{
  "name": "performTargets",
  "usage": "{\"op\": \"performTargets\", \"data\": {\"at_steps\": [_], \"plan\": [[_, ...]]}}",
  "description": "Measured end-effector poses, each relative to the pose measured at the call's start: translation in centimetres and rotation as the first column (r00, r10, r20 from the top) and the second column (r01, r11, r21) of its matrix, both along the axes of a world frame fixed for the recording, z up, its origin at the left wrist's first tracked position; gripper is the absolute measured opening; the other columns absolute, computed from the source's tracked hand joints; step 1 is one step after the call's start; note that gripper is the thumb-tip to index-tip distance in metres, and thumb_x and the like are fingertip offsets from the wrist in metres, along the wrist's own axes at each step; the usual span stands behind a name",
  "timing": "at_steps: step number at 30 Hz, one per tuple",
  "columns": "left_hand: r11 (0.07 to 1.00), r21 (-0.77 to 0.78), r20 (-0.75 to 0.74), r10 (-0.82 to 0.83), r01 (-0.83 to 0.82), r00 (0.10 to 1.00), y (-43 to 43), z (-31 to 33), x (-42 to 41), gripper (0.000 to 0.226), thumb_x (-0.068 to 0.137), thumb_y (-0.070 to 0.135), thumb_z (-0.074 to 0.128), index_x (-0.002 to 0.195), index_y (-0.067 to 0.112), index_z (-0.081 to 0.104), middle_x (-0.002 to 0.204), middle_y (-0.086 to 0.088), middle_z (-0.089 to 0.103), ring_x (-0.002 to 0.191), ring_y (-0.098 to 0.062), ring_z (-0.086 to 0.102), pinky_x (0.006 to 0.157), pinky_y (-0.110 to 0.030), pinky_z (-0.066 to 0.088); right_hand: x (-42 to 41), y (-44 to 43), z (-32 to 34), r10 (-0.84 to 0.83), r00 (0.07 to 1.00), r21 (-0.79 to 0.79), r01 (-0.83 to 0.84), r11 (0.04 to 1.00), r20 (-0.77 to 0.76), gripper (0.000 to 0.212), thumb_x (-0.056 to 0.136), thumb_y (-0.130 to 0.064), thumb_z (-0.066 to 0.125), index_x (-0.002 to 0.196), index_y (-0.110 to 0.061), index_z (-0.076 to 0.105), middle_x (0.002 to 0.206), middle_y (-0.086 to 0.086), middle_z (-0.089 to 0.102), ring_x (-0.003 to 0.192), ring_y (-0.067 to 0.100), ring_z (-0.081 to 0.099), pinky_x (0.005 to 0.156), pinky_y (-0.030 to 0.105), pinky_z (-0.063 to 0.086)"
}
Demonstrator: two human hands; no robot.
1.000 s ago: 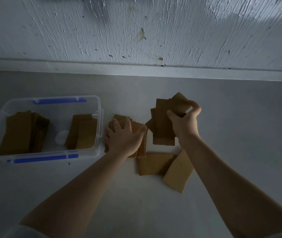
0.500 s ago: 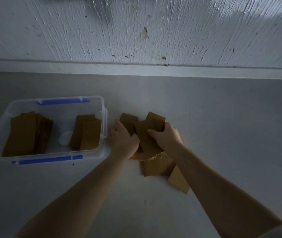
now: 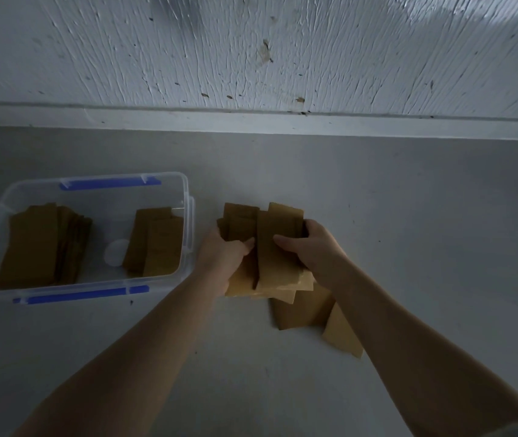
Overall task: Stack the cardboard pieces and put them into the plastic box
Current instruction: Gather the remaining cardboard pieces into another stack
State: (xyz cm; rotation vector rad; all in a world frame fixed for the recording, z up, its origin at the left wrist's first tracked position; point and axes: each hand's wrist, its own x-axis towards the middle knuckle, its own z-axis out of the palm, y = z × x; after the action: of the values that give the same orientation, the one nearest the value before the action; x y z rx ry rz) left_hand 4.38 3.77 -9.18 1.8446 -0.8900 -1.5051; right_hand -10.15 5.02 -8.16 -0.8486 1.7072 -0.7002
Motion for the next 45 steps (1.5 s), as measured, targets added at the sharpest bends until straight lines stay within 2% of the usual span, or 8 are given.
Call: {"op": "performTargets", "data": {"at_steps": [8,19,25,31,33,37,40,45], "plan": [[0.986,-0.152,-0.039,-0.077,0.071,0.996,0.1,0.4,-0.4,0.053,0.084,0.01,0.066,0.13,0.02,0.042,0.122,-0.003,0.056,0.116,-0.028,0.052,0.1,-0.05,0.042,-1.2,0.3,0.1,-0.083,0.991,-0.112,0.094,0.989,0.101,0.052,0.084,-0.02,0.07,0.129,-0.012,0.044,0.119,0.006,0.057,0.104,0.022,0.056,0.086,0.038,0.051],[0.986,-0.081,-0.196,0.131,-0.149,0.972,-0.8,0.0,0.0,0.056,0.085,0.012,0.065,0.134,0.018,0.039,0.125,-0.008,0.054,0.11,-0.033,0.054,0.09,-0.056,0.048,-3.7,0.5,-0.1,-0.246,0.958,-0.172,0.269,0.947,0.145,0.05,0.087,-0.023,0.065,0.131,-0.01,0.045,0.12,0.008,0.058,0.108,0.028,0.058,0.094,0.047,0.051],[0.967,-0.169,-0.074,0.182,-0.192,0.98,-0.9,-0.2,0.4,0.042,0.089,0.012,0.06,0.128,0.013,0.041,0.111,-0.005,0.052,0.1,-0.025,0.051,0.084,-0.043,0.043,-4.7,0.7,0.2,-0.399,0.874,-0.178,0.455,0.872,0.277,0.04,0.09,-0.019,0.063,0.126,-0.01,0.048,0.109,0.002,0.059,0.103,0.024,0.058,0.092,0.042,0.05],[0.976,-0.211,-0.133,0.029,-0.057,0.991,-0.6,0.1,-1.1,0.031,0.093,0.01,0.052,0.12,0.018,0.039,0.098,0.002,0.054,0.09,-0.02,0.055,0.071,-0.034,0.042,-3.7,0.6,1.1,-0.202,0.937,-0.311,0.291,0.905,0.286,0.034,0.091,-0.014,0.06,0.122,-0.009,0.05,0.111,0.004,0.062,0.104,0.023,0.06,0.091,0.041,0.052],[0.978,-0.195,-0.218,0.027,-0.071,0.976,-0.5,0.5,-1.8,0.022,0.098,0.025,0.043,0.119,0.019,0.041,0.095,0.001,0.055,0.09,-0.021,0.056,0.071,-0.035,0.045,-3.0,0.4,1.1,-0.141,0.962,-0.334,0.217,0.917,0.235,0.041,0.091,-0.015,0.061,0.129,-0.01,0.047,0.116,0.003,0.059,0.107,0.022,0.058,0.091,0.041,0.052],[0.967,-0.256,-0.288,-0.062,-0.015,0.956,-0.5,0.3,-2.4,0.056,0.086,0.064,0.041,0.117,0.019,0.044,0.104,-0.002,0.056,0.099,-0.022,0.056,0.086,-0.039,0.048,-2.6,0.2,0.7,-0.065,0.963,-0.359,0.16,0.919,0.262,0.036,0.09,-0.01,0.061,0.124,-0.015,0.048,0.108,-0.002,0.059,0.1,0.018,0.06,0.082,0.033,0.055],[0.925,-0.373,-0.176,-0.145,0.07,0.974,-0.7,0.0,-2.3,0.06,0.077,0.055,0.062,0.115,0.013,0.041,0.102,0.0,0.056,0.095,-0.017,0.059,0.073,-0.03,0.051,-2.9,0.2,0.6,-0.002,0.956,-0.359,0.112,0.927,0.293,0.032,0.09,-0.009,0.06,0.117,-0.023,0.048,0.105,-0.006,0.058,0.093,0.009,0.059,0.069,0.023,0.055],[0.906,-0.421,-0.059,-0.068,0.037,0.996,-1.6,-1.2,-2.8,0.029,0.089,0.031,0.06,0.11,0.016,0.046,0.103,-0.003,0.062,0.097,-0.023,0.061,0.08,-0.037,0.051,-3.2,-0.7,0.4,-0.046,0.931,-0.319,0.171,0.932,0.363,0.039,0.088,-0.008,0.063,0.121,-0.022,0.049,0.112,0.0,0.059,0.104,0.02,0.059,0.084,0.038,0.054]]}}
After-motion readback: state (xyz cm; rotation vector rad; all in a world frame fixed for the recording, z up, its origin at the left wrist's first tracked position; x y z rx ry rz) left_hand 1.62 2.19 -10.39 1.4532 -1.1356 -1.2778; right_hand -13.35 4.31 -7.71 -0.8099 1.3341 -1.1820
